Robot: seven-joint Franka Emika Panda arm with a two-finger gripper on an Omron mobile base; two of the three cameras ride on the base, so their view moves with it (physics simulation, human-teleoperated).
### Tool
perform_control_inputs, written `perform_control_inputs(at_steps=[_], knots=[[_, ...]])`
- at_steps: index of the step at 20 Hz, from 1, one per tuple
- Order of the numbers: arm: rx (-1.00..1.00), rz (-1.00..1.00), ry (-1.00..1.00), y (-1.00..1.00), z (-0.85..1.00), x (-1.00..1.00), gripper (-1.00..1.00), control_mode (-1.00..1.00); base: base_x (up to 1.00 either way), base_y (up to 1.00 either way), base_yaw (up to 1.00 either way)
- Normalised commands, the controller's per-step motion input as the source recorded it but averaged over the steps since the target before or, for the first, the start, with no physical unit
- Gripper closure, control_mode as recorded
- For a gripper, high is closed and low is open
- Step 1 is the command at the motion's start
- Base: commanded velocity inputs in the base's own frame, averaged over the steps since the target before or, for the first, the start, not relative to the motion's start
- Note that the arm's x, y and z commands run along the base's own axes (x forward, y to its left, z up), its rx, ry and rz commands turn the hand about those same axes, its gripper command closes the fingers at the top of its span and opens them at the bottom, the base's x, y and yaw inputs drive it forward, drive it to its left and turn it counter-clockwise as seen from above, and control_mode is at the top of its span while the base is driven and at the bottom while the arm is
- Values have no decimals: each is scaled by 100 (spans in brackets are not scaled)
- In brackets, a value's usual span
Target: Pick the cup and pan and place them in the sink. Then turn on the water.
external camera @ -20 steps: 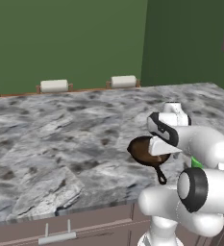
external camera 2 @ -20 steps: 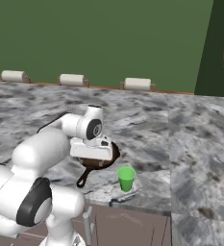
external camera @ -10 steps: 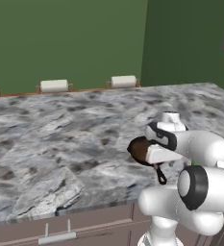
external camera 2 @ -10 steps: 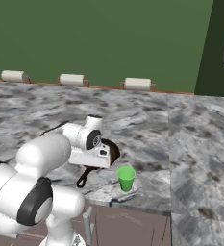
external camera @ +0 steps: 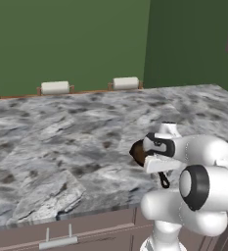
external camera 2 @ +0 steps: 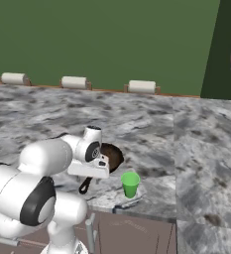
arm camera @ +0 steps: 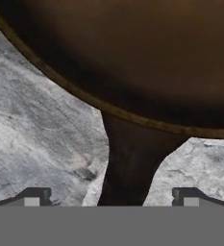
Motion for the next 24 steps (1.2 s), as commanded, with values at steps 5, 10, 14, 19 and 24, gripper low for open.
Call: perform_control_inputs(at_steps=[5, 10, 14, 19, 24], knots=[[0, 0, 0, 0, -17, 1, -100, -100, 0, 0, 0], [0, 0, 0, 0, 0, 0, -100, -100, 0, 0, 0], [0, 0, 0, 0, 0, 0, 100, -100, 0, 0, 0], [0, 0, 0, 0, 0, 0, 100, -100, 0, 0, 0], [0, 0, 0, -8, 11, -20, 100, -100, 0, 0, 0]])
